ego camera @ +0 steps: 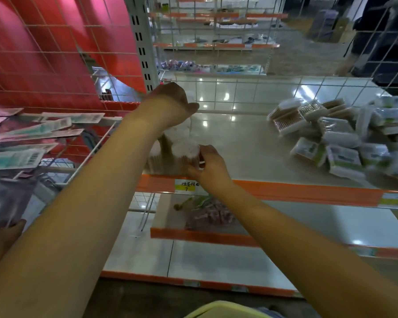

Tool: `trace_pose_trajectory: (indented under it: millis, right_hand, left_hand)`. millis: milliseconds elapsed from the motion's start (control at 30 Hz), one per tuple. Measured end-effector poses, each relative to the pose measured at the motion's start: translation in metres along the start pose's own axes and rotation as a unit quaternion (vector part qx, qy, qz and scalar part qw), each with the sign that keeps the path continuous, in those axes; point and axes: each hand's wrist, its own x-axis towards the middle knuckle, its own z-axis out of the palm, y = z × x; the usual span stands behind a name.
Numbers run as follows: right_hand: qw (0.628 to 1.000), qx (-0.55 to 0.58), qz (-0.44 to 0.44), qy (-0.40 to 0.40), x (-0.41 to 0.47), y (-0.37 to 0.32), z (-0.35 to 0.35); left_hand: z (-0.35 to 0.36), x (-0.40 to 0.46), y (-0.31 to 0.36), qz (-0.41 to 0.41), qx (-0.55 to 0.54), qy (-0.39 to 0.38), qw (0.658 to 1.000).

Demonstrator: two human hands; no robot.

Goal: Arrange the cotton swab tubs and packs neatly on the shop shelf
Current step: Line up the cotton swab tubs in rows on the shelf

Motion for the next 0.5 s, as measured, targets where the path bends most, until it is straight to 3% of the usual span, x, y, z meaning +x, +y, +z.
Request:
trace_pose_trajectory:
  millis: [500]
  right_hand:
    - [1.0, 0.028, -0.003, -0.009, 0.004, 0.007, 0.025]
  left_hand:
    - [0.004, 0.007, -0.016, 0.021, -0.044, 0.037, 0.998]
